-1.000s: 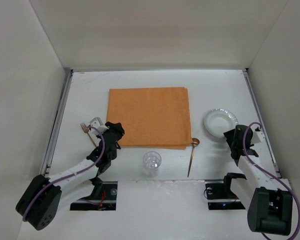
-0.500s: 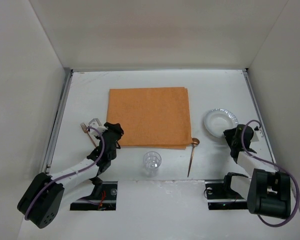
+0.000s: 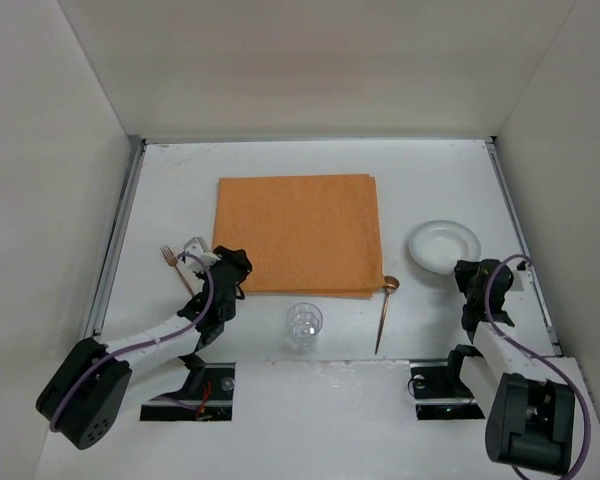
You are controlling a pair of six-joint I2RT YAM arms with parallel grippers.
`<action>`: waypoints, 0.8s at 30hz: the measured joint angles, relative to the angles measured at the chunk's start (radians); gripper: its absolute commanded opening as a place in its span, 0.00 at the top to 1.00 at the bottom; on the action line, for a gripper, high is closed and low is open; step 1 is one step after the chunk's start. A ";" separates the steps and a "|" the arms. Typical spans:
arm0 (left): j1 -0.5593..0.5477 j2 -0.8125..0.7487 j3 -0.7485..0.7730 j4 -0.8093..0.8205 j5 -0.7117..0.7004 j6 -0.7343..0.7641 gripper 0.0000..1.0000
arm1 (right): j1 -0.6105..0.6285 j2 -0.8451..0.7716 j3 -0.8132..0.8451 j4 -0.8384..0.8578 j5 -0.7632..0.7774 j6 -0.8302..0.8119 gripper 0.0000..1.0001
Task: Set the dinner table for one person
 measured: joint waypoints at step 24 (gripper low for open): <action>-0.006 0.033 0.001 0.012 0.010 0.000 0.58 | -0.047 -0.172 0.146 -0.191 -0.060 -0.079 0.91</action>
